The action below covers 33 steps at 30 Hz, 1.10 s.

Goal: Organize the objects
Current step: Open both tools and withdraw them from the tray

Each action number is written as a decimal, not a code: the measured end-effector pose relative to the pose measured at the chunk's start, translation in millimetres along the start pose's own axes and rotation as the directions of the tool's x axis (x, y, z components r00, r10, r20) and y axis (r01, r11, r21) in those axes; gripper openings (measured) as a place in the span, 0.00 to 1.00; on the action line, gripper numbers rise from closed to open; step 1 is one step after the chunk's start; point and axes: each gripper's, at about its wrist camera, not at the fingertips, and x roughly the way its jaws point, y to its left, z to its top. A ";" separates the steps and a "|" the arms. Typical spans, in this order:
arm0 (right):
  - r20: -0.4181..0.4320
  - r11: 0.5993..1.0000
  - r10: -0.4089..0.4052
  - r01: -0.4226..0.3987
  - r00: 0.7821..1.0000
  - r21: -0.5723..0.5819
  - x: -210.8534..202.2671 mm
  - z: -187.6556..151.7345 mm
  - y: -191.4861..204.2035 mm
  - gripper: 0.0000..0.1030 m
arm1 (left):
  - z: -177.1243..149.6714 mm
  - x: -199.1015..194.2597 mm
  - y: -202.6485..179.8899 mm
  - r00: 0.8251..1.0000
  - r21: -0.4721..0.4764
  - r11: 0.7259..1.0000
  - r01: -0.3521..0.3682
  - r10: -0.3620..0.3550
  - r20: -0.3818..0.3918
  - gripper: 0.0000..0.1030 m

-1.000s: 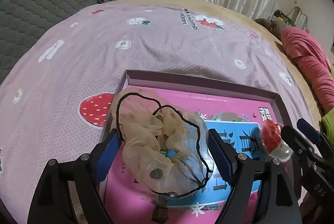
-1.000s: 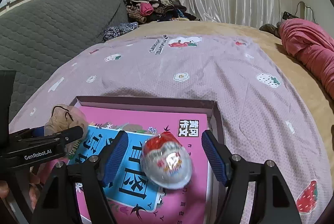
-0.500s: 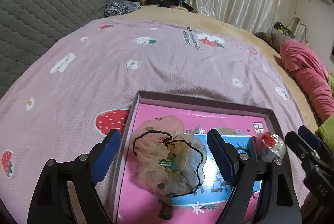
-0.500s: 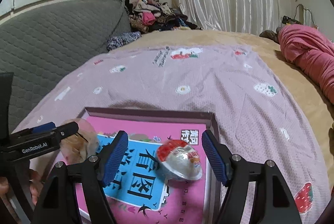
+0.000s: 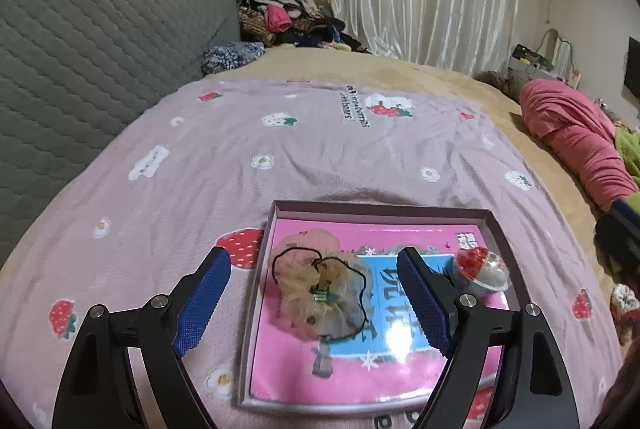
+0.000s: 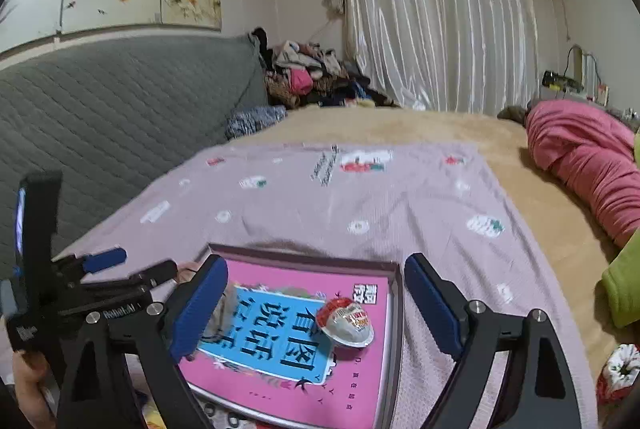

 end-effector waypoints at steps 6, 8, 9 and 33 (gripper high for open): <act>0.049 0.999 -0.028 0.029 0.998 -0.032 -43.3 5.6 18.3 0.95 | -11.4 -35.5 8.1 1.000 -0.028 1.000 0.004 -0.003 0.016 0.84; 0.053 0.999 -0.027 0.028 0.998 -0.027 -54.5 3.9 21.8 0.95 | -17.1 -44.6 10.8 1.000 -0.034 0.999 0.007 -0.006 0.007 0.84; 0.047 0.999 -0.022 0.024 0.999 -0.024 -59.3 2.6 22.7 0.95 | -19.4 -48.7 11.6 1.000 -0.034 0.999 0.005 -0.005 -0.004 0.84; -0.034 0.994 -0.054 0.051 0.998 -0.092 -185.8 -27.7 63.9 0.95 | -65.8 -208.1 25.4 0.999 -0.005 0.999 -0.038 0.038 -0.005 0.84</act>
